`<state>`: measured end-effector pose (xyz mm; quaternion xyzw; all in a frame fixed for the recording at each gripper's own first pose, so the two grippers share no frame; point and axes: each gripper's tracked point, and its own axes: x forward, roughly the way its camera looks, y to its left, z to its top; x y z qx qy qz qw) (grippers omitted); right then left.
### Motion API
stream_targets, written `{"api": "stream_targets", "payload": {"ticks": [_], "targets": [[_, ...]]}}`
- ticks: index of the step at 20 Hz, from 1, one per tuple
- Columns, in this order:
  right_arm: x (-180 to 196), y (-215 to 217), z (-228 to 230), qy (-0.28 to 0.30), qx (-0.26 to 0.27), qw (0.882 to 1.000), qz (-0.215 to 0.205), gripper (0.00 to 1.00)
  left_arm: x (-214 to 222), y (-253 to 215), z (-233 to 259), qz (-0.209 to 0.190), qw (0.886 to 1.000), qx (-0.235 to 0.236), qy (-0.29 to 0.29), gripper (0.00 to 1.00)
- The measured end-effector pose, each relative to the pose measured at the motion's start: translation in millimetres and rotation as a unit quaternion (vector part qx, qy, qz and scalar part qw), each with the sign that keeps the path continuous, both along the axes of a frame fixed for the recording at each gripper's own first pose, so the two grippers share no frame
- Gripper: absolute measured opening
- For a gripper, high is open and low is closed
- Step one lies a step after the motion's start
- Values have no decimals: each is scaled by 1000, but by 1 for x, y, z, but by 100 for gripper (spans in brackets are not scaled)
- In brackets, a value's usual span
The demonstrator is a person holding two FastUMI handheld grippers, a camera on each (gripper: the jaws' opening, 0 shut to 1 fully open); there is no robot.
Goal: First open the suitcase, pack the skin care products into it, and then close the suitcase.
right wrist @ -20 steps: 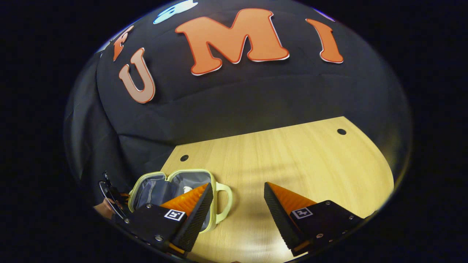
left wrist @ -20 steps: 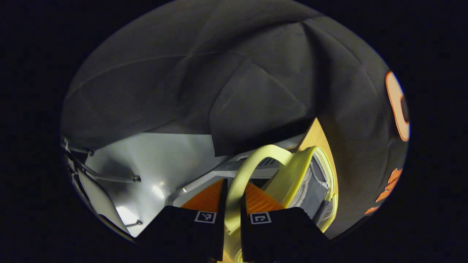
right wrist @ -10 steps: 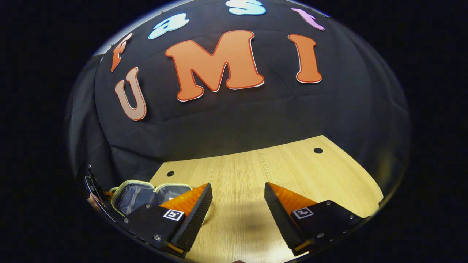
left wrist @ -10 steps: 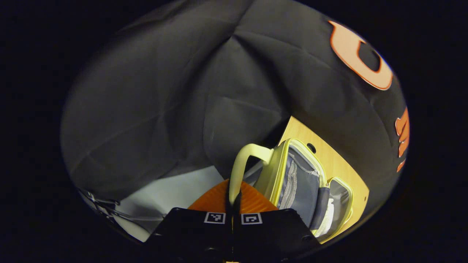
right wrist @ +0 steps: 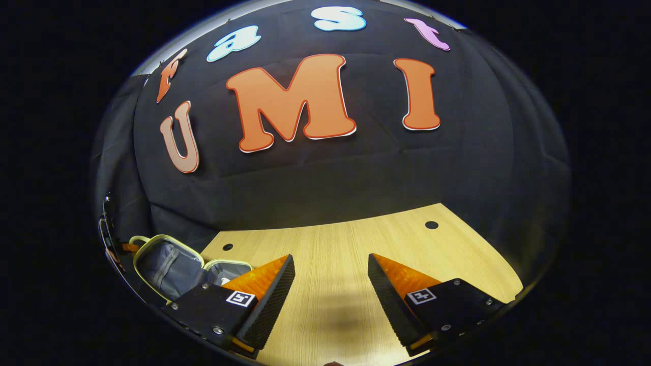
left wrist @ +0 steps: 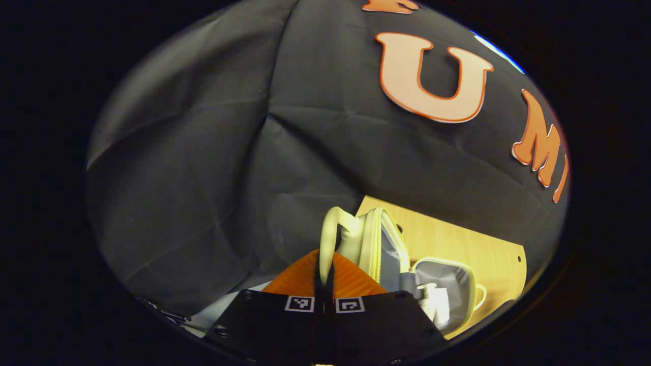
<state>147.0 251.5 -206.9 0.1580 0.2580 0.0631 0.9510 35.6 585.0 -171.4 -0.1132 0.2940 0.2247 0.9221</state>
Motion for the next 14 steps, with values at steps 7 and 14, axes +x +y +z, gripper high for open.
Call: {"api": "stream_targets", "payload": {"ticks": [7,14], "targets": [[8,-22,-2,-26,-18,999,-8,93,25,-107,57,-79,995,18,-54,1],[9,-37,-12,-21,-9,1000,-11,94,43,-209,70,-140,987,55,-64,0]]}}
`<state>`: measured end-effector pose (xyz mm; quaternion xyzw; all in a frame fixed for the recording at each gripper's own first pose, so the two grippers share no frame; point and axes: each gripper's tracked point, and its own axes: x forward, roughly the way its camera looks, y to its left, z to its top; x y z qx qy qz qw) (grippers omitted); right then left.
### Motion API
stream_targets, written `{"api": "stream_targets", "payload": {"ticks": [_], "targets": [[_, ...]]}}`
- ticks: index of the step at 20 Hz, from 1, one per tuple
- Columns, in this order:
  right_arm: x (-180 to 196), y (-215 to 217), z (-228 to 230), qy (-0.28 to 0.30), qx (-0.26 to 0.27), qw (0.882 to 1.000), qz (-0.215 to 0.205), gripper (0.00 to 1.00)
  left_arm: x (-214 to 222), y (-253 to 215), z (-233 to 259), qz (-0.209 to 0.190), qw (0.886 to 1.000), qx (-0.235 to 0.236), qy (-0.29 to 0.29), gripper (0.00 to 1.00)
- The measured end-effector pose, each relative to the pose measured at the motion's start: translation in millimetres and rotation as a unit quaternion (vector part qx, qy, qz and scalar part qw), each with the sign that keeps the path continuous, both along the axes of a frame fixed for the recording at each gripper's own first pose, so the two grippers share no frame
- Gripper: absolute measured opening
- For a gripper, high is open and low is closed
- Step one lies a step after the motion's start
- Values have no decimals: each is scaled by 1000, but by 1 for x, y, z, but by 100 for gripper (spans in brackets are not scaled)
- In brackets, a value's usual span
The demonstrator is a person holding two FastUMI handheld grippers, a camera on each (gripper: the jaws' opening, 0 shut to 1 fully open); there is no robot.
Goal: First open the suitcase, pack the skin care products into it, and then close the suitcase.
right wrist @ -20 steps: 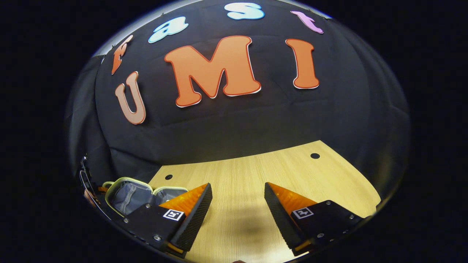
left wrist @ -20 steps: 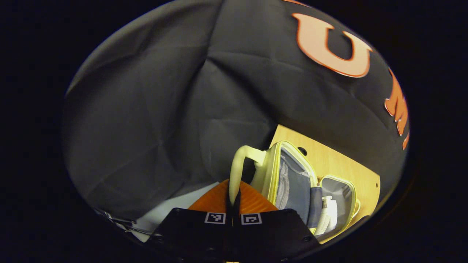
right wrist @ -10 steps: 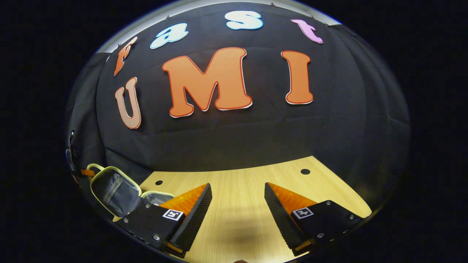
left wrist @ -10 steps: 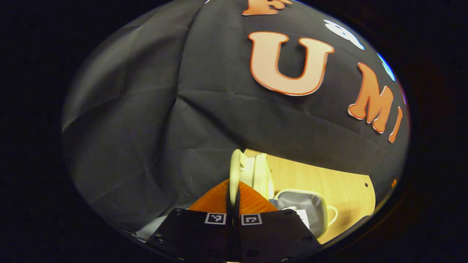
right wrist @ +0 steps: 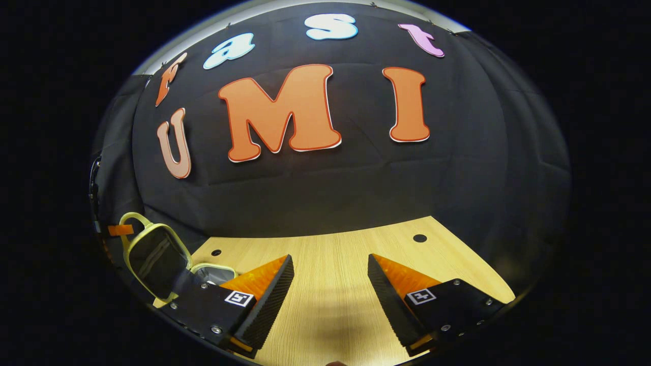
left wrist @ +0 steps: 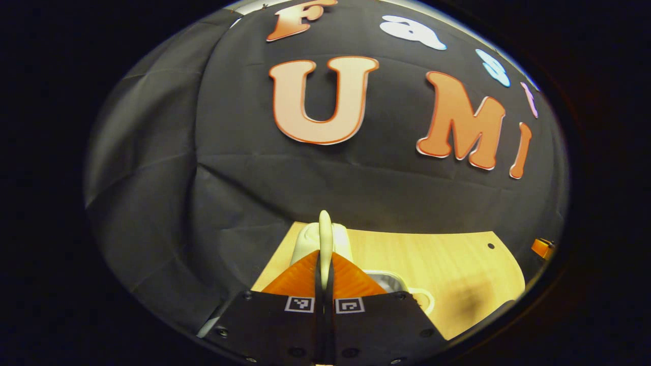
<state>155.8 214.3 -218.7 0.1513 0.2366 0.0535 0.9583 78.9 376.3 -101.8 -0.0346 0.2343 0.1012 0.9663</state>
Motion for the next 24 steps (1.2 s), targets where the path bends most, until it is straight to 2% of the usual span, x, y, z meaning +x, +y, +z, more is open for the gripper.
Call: {"api": "stream_targets", "payload": {"ticks": [5,12,15,18,21,22,24], "targets": [[-2,-6,-9,11,11,1000,3,94,17,-78,-18,-61,998,21,12,1],[-9,-30,-18,21,18,1000,0,94,33,-176,-99,-127,988,28,80,1],[-10,-43,-20,23,25,999,-5,94,23,-211,-140,-148,981,45,113,1],[-9,-56,-23,25,26,999,-7,94,18,-227,-176,-156,975,60,147,1],[-7,-66,-23,23,25,999,-7,94,16,-240,-203,-164,965,117,170,1],[-6,-68,-24,22,25,999,-6,94,13,-245,-211,-171,960,127,182,3],[-5,-75,-26,20,24,999,-4,94,5,-248,-232,-171,956,128,202,12]]}}
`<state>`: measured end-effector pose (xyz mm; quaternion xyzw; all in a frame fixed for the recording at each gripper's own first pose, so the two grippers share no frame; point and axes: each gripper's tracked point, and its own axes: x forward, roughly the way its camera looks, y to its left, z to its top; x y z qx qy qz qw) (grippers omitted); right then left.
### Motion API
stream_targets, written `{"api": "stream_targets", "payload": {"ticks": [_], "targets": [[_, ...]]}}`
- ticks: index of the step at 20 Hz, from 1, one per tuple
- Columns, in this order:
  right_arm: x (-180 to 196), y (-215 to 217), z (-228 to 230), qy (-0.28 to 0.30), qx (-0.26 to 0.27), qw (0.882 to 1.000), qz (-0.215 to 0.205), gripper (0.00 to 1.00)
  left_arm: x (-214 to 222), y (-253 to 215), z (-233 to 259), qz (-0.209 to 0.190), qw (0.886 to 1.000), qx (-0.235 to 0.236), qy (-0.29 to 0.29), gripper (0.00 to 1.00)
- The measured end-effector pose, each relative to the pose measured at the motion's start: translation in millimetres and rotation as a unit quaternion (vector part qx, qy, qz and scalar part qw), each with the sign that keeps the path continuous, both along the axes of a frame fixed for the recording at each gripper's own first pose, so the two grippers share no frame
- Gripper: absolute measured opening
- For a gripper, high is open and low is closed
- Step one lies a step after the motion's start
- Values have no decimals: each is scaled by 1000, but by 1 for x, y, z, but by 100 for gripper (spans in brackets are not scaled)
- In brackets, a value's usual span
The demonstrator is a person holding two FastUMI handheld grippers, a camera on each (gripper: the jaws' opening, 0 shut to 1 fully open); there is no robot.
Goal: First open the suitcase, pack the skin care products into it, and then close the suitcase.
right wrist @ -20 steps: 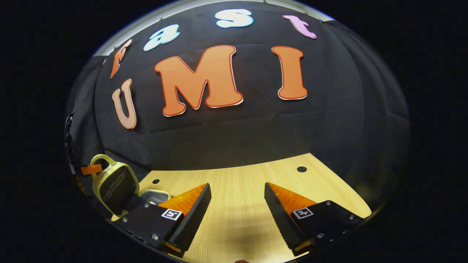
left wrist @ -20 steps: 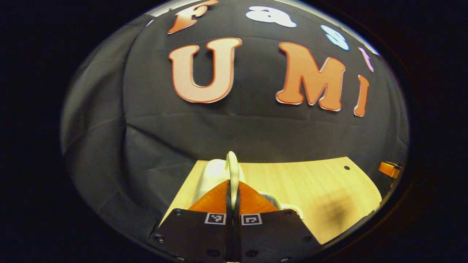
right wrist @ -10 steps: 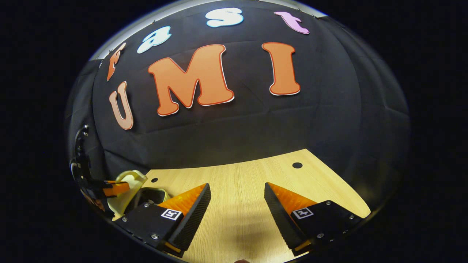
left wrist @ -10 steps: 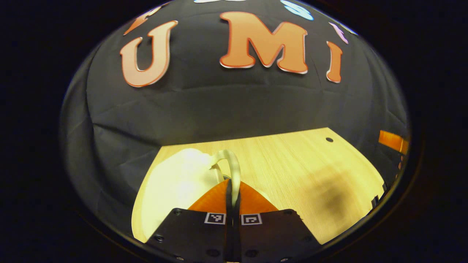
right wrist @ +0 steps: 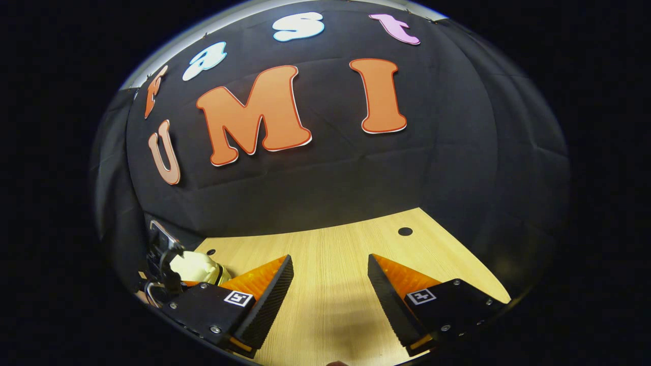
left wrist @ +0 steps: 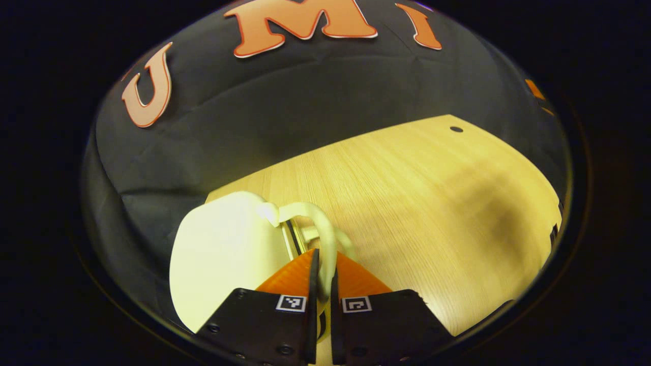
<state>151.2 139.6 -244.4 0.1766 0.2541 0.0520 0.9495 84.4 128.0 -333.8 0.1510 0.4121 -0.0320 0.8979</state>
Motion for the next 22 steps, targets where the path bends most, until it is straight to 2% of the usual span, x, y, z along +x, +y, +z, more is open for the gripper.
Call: {"api": "stream_targets", "payload": {"ticks": [1,2,3,5,6,8,11,12,17,20,22], "targets": [[0,-2,0,-1,-1,1000,1,94,-3,-5,-5,6,1000,-7,8,12],[0,-5,0,-2,-2,1000,2,94,-5,-12,-6,12,1000,-19,7,28],[1,-8,-1,-3,-2,1000,4,94,-8,-22,0,12,999,-29,-2,35],[4,-16,5,-7,-1,1000,5,95,-8,-36,21,-2,999,-16,-37,70],[5,-20,7,-10,-3,1000,4,94,-7,-48,37,-14,998,-14,-61,78],[5,-25,14,-22,-6,1000,3,94,0,-77,73,-40,993,-22,-107,88],[7,-34,35,-58,-19,998,-9,94,12,-126,138,-55,979,-57,-186,94],[7,-37,43,-70,-27,997,-12,94,15,-134,155,-53,975,-71,-204,100],[6,-43,88,-141,-60,988,-16,94,27,-161,233,-46,948,-111,-294,99],[4,-52,117,-184,-67,980,-27,94,23,-173,275,-49,925,-126,-355,99],[-1,-60,123,-191,-70,978,-33,94,19,-178,290,-50,918,-125,-373,100]]}}
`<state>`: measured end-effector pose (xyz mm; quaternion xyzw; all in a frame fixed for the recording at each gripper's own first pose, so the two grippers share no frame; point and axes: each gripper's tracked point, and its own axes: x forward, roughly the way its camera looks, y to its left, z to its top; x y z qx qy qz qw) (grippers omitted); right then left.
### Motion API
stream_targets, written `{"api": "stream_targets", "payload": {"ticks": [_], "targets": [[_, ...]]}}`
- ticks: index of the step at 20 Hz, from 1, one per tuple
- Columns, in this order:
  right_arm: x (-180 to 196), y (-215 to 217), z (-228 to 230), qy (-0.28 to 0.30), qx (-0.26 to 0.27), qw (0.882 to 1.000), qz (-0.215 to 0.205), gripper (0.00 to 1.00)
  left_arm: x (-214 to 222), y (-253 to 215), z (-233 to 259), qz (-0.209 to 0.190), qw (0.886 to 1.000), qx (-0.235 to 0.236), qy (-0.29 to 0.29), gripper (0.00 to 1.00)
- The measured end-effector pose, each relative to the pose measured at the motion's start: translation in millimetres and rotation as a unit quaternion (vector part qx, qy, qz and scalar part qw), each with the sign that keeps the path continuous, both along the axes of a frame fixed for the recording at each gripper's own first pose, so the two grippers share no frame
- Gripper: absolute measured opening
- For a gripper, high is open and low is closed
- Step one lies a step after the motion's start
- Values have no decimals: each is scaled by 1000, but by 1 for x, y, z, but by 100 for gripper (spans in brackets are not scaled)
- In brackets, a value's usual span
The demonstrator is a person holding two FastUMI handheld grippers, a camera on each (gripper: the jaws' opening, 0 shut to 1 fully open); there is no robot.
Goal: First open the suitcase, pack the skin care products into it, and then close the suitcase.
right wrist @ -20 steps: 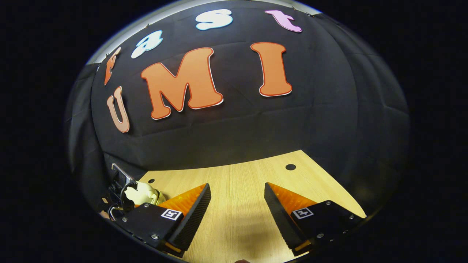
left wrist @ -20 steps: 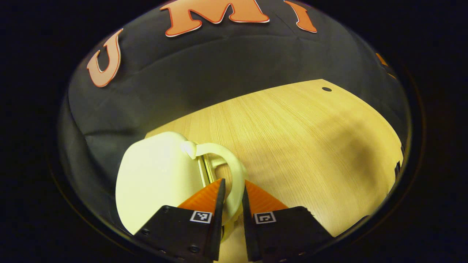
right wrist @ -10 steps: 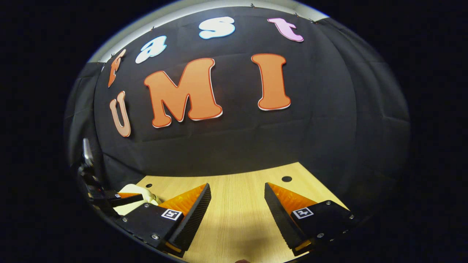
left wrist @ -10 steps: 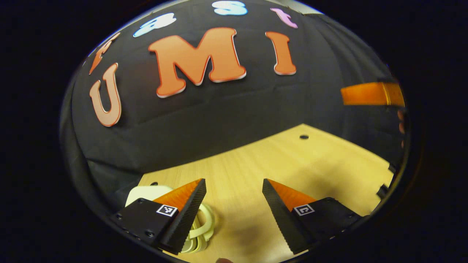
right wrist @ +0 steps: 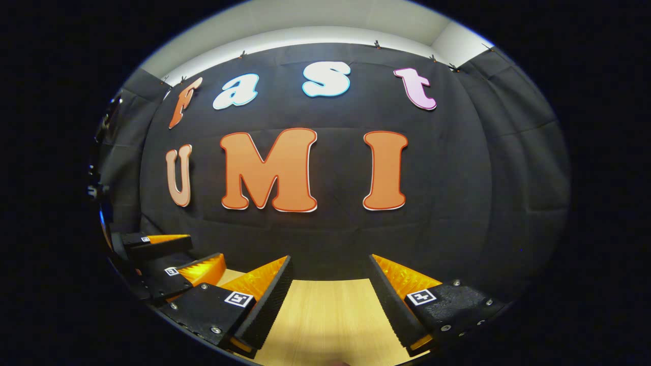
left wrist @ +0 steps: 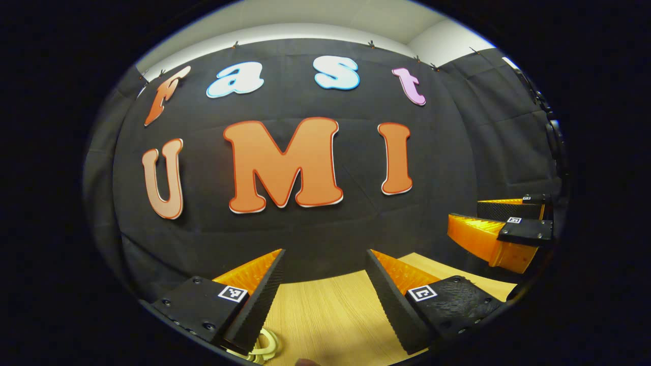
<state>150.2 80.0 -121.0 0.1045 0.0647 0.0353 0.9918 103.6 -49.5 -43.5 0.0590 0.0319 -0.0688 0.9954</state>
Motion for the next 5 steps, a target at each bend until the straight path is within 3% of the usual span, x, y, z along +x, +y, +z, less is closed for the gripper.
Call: {"api": "stream_targets", "payload": {"ticks": [5], "targets": [[-5,5,19,-37,9,999,8,94,-10,-3,25,6,999,-23,-36,99]]}}
